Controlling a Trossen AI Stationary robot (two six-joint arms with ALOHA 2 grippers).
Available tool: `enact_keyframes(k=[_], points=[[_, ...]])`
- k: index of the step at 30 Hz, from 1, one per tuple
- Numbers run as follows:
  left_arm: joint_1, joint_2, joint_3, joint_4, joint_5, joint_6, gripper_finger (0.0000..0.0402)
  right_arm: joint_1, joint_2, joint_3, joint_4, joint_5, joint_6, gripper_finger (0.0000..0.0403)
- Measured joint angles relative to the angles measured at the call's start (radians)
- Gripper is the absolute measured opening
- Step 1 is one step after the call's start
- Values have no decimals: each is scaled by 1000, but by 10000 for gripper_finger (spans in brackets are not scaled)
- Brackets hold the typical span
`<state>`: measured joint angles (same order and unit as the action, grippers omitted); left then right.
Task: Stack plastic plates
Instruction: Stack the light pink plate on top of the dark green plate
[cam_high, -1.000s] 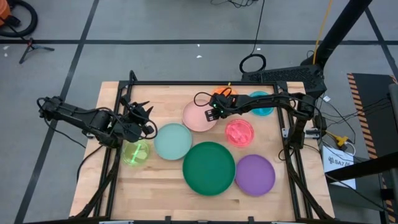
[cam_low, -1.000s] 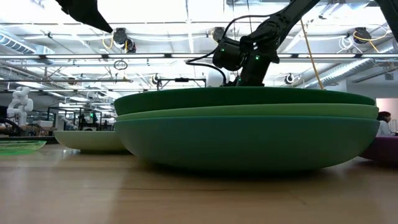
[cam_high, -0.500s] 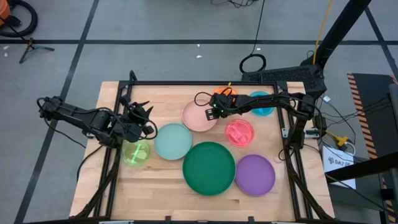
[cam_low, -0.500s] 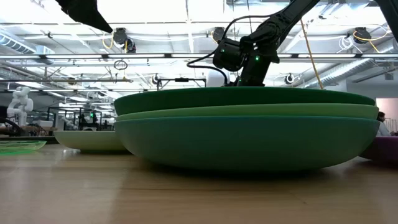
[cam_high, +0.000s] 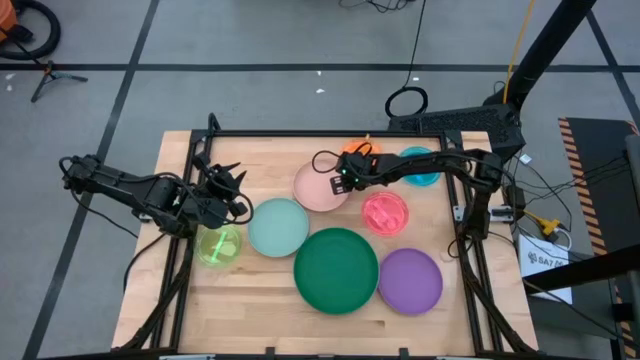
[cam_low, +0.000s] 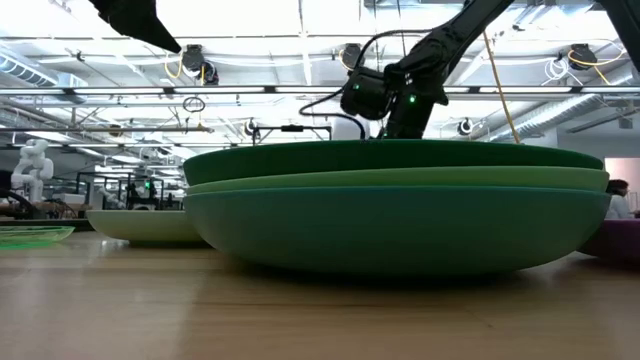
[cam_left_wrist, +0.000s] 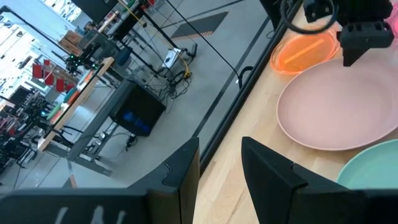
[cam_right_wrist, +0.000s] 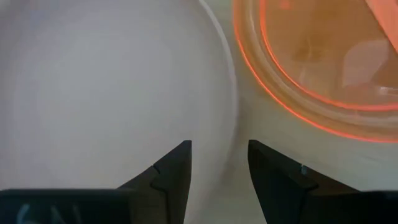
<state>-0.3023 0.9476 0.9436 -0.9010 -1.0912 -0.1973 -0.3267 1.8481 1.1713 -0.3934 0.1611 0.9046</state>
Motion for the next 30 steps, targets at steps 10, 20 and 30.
enact_keyframes(k=[10, 20, 30], points=[[0, 0, 0, 1, 1, -1, 127, 16, 59, 0, 56, 1, 0, 149], [0, 0, 0, 1, 1, -5, 127, 16, 60, 0, 109, 46, 29, 83], [0, 0, 0, 15, 1, -8, 127, 15, 57, 0, 153, 47, 32, 11]])
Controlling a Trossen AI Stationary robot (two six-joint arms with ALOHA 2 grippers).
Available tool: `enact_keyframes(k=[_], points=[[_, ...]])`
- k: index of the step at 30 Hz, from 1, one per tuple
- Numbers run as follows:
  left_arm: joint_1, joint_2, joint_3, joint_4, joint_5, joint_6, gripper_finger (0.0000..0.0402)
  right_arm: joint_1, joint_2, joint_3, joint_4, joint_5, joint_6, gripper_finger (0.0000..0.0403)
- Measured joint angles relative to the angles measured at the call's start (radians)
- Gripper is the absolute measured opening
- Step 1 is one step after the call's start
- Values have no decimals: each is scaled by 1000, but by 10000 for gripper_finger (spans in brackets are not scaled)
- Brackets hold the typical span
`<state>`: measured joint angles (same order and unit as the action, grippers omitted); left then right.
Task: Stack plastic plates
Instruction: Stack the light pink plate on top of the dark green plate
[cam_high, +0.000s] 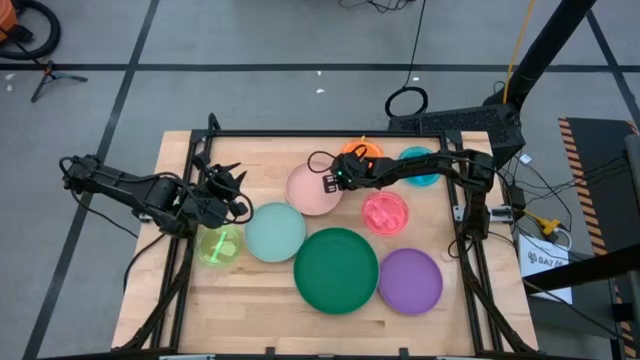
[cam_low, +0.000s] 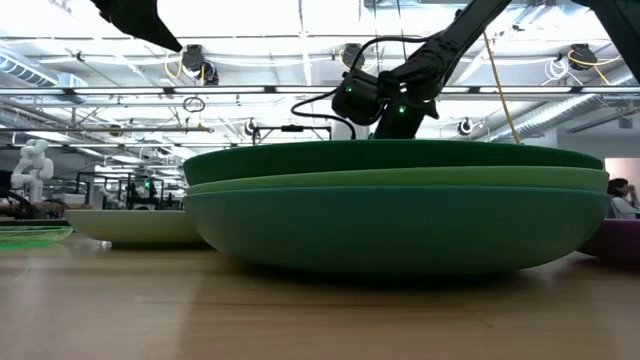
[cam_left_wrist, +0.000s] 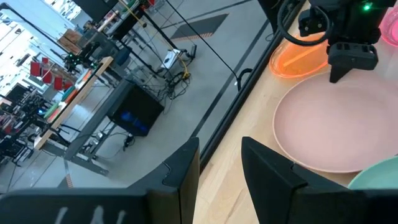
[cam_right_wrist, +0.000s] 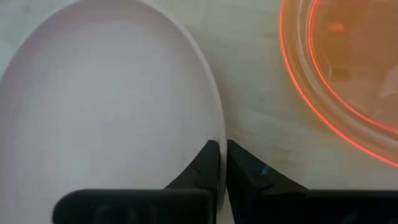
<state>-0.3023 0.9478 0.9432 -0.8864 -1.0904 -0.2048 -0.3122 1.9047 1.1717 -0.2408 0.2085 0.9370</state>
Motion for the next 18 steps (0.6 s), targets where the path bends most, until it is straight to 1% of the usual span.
enact_keyframes(k=[4, 8, 12, 18], points=[[0, 0, 0, 1, 0, -5, 127, 0, -3, 0, 5, -1, -19, 15], [0, 0, 0, 1, 0, -9, 127, -1, -49, 0, 5, 3, -58, 6], [0, 0, 0, 1, 0, -11, 127, -2, -128, -2, -6, 28, -106, 6], [0, 0, 0, 1, 0, -14, 127, 15, -286, -2, -40, 30, -191, 7]])
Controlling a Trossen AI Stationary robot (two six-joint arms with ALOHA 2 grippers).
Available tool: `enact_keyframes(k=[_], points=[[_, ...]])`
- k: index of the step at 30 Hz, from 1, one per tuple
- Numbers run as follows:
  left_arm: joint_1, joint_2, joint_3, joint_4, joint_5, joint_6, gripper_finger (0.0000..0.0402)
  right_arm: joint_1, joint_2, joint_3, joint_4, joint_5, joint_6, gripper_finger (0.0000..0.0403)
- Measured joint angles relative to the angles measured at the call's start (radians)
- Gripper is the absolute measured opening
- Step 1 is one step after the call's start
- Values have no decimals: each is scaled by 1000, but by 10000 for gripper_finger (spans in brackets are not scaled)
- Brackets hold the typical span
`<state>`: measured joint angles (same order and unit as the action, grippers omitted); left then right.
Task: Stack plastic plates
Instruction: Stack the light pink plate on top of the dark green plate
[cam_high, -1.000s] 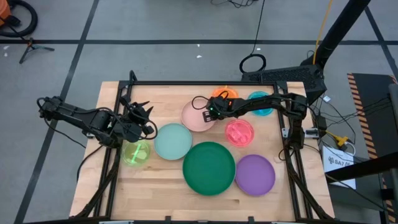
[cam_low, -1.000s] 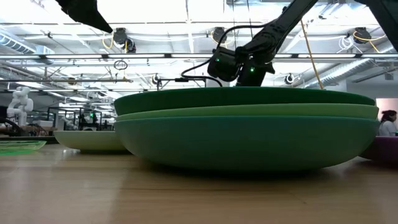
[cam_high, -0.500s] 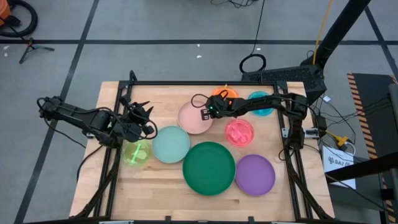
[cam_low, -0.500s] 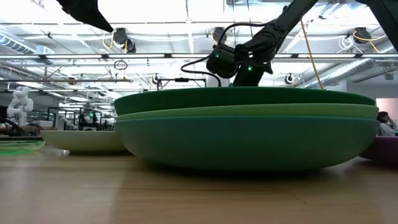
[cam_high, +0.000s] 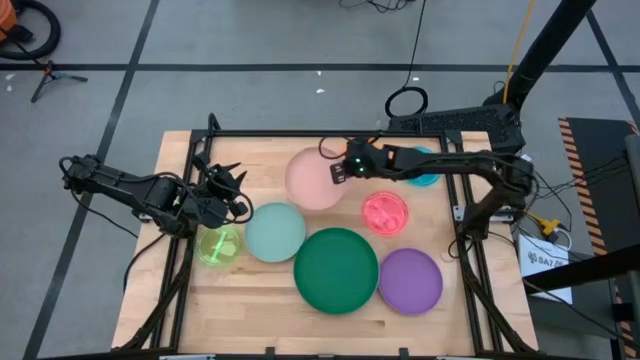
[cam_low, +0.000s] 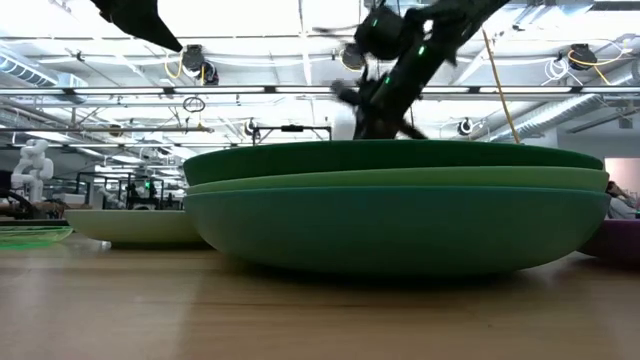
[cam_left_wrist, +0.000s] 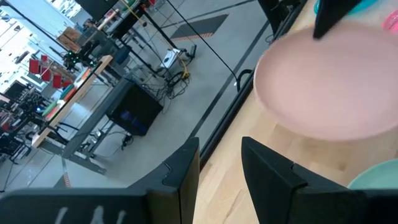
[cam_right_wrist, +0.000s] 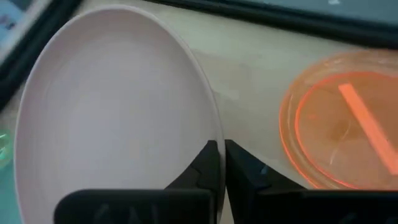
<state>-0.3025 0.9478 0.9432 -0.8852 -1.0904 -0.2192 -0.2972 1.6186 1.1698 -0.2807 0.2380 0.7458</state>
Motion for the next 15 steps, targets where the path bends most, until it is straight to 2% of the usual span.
enact_keyframes(k=[4, 6, 11, 15], points=[[0, 0, 0, 1, 0, 0, 127, 44, -105, 0, -53, -10, -48, 8], [0, 0, 0, 1, 0, 0, 127, 76, -146, 0, -95, -54, -69, 8], [0, 0, 0, 2, 0, 1, 127, 193, -184, 1, -159, -219, -118, 8], [0, 0, 0, 9, 0, 6, 127, 315, -142, 1, -217, -343, -179, 8]])
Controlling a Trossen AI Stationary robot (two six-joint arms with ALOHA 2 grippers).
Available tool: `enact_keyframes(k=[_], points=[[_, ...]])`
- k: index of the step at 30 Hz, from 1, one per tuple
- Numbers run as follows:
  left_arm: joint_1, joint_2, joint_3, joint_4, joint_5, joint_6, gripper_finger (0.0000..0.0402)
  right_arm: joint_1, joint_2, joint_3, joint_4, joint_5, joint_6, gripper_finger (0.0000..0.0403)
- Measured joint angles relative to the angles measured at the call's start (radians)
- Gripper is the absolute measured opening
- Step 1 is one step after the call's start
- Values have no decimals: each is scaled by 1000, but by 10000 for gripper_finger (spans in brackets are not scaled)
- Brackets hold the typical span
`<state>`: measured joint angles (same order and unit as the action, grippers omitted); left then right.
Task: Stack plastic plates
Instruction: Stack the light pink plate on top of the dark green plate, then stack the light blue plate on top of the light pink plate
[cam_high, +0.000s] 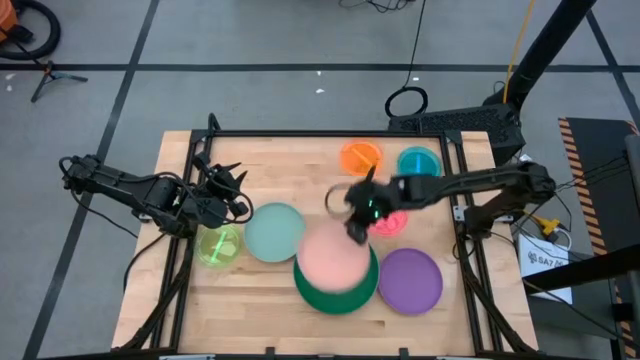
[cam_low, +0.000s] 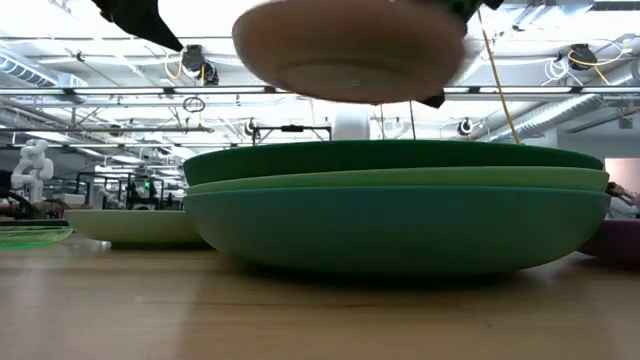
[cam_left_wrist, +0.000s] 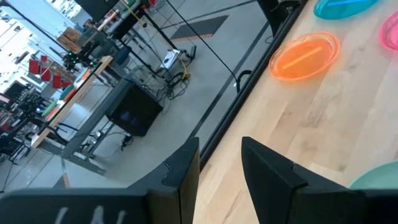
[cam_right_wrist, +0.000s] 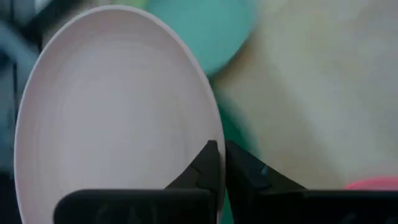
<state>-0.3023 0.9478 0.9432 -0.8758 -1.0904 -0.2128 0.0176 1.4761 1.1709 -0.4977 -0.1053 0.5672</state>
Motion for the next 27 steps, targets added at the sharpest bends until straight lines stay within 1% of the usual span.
enact_keyframes(k=[3, 7, 9, 15, 17, 22, 27], points=[[0, 0, 0, 7, 0, 0, 127, 81, 52, 0, -20, 7, 9, 8], [0, 0, 0, 8, 0, 0, 127, 138, 131, 0, -20, 82, 50, 9], [0, 0, 0, 9, 0, 0, 127, 149, 162, 0, -19, 105, 52, 11], [0, 0, 0, 14, 0, 9, 127, 147, 210, 0, -8, 107, 51, 25], [0, 0, 0, 14, 0, -1, 127, 147, 211, 0, -9, 133, 42, 31], [0, 0, 0, 14, 16, -48, 127, 146, 204, 1, -5, 236, -4, 61], [0, 0, 0, 14, 29, -120, 127, 141, 203, 1, -17, 263, -61, 107]])
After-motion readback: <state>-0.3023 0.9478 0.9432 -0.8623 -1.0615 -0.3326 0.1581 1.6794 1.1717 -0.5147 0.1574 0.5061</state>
